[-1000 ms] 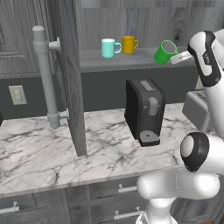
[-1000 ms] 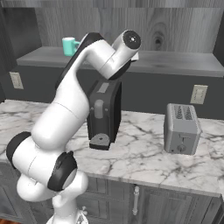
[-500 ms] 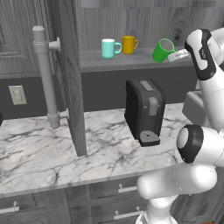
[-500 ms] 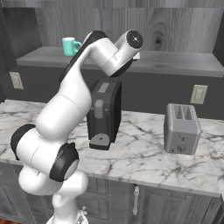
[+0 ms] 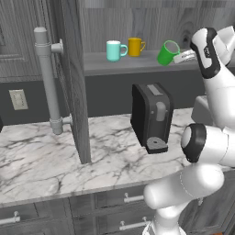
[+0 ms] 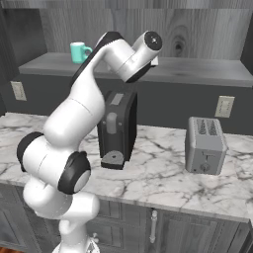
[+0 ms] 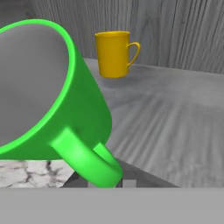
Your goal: Pick the mug on the counter and place it in the cabinet with the handle facing the right, like the mugs already inside.
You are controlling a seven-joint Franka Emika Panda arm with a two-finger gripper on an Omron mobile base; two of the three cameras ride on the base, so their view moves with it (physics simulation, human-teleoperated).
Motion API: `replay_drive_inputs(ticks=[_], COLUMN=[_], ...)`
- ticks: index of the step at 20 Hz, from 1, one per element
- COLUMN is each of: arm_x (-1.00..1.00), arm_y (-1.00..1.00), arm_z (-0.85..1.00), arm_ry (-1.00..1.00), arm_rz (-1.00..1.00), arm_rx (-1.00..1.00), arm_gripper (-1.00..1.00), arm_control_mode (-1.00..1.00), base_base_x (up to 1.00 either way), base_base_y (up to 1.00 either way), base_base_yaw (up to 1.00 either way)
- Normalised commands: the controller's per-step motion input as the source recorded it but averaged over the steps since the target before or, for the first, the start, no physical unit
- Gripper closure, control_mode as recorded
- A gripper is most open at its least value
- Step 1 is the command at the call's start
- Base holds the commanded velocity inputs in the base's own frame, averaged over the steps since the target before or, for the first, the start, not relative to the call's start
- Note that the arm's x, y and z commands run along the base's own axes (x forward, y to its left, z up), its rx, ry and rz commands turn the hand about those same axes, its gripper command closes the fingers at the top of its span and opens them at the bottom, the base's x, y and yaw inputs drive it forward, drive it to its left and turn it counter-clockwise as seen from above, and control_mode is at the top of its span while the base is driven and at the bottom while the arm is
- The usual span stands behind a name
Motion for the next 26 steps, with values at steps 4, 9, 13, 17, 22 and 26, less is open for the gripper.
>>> replay_drive_inputs(ticks=[4,9,13,17,22,26], arm_x=[0.11,0.18,0.22,0.20,0.22,0.26], arm_y=[0.00,-0.02,-0.03,-0.04,-0.06,-0.06], arm_z=[0.00,0.00,0.00,0.00,0.00,0.00], arm_ry=[0.04,0.02,0.01,0.00,0.00,0.02], arm_rz=[0.02,0.02,0.04,0.05,0.05,0.06], arm_rx=[0.00,0.00,0.00,0.00,0.00,0.00], arm_gripper=[1.00,1.00,1.00,1.00,1.00,1.00], arm_control_mode=[-1.00,-1.00,-1.00,-1.00,-1.00,-1.00], base_base_x=[0.00,0.00,0.00,0.00,0.00,0.00], base_base_y=[0.00,0.00,0.00,0.00,0.00,0.00], base_base_yaw=[0.00,0.00,0.00,0.00,0.00,0.00])
